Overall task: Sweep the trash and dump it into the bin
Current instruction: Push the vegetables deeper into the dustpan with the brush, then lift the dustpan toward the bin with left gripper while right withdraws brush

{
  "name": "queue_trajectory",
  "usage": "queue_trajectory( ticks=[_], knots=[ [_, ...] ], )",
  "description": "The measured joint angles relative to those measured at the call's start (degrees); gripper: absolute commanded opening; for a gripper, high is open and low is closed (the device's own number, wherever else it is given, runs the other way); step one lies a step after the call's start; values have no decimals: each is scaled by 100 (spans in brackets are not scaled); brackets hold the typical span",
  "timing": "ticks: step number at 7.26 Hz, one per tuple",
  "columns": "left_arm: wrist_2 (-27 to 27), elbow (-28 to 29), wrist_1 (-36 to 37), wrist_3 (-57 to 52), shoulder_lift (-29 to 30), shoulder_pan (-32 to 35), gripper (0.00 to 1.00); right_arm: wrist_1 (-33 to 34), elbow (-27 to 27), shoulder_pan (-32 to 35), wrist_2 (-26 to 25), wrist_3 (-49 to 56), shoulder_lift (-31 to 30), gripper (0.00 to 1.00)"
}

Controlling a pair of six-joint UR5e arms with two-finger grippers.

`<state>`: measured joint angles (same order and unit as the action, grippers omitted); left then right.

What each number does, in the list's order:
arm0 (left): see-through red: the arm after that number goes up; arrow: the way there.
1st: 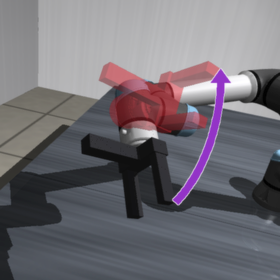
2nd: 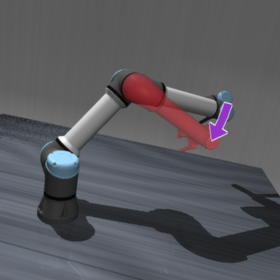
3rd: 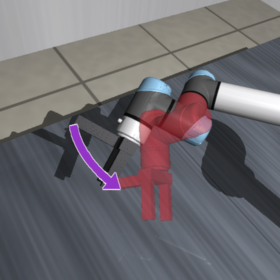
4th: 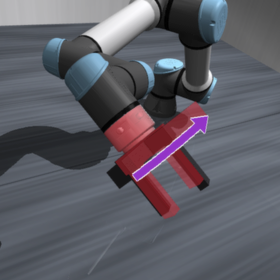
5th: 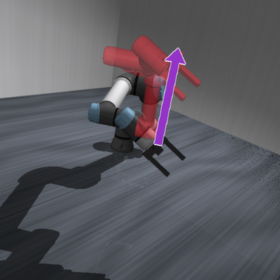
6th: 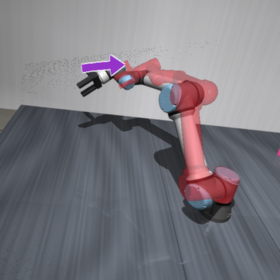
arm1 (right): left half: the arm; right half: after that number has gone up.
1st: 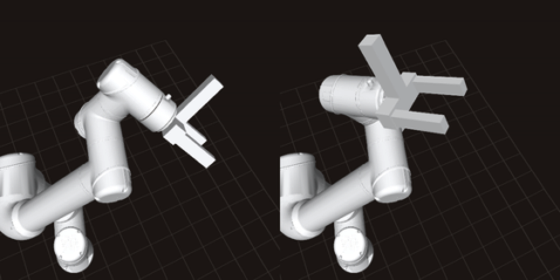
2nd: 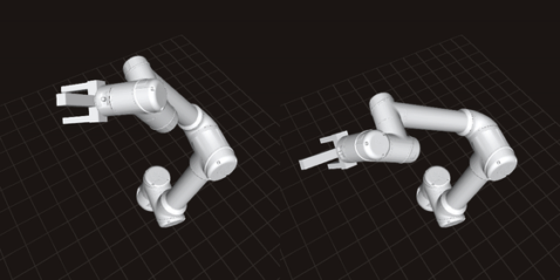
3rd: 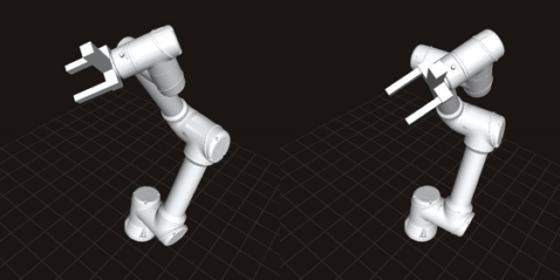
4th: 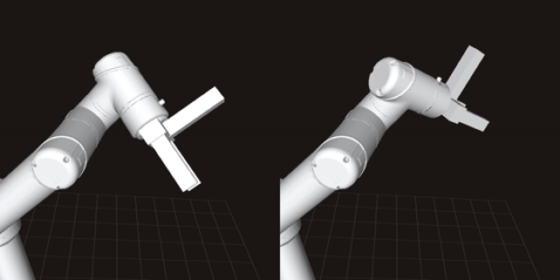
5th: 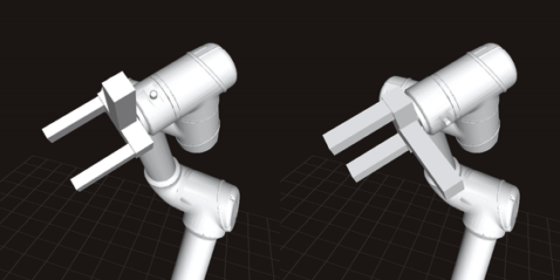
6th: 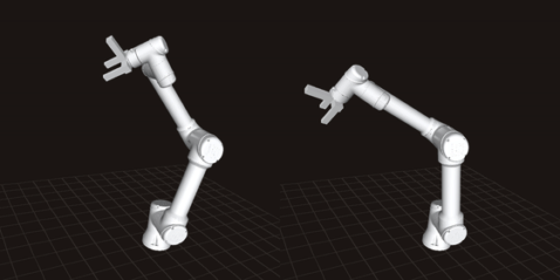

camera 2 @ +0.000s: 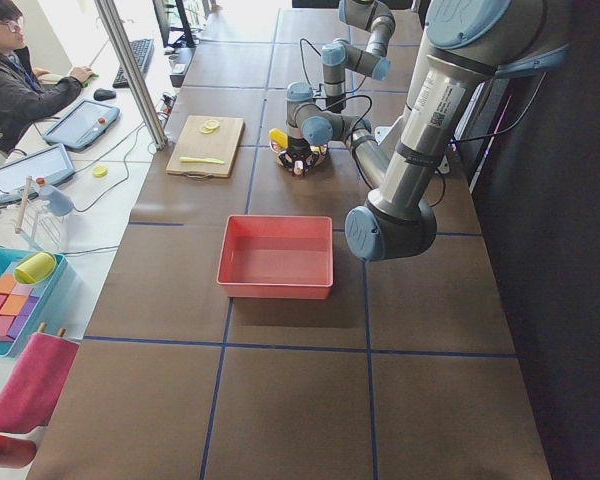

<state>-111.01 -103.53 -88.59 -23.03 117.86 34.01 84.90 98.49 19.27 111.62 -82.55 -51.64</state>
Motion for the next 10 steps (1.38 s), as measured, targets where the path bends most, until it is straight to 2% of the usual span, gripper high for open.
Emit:
queue_trajectory(
  ticks=[7, 10],
  knots=[
    [0, 17, -2, 0, -8, 0, 0, 1320, 1018, -149, -337, 350, -119, 0],
    [-8, 9, -10, 26, -11, 5, 0, 1631, 1290, -7, -341, 1205, -590, 0]
  ],
)
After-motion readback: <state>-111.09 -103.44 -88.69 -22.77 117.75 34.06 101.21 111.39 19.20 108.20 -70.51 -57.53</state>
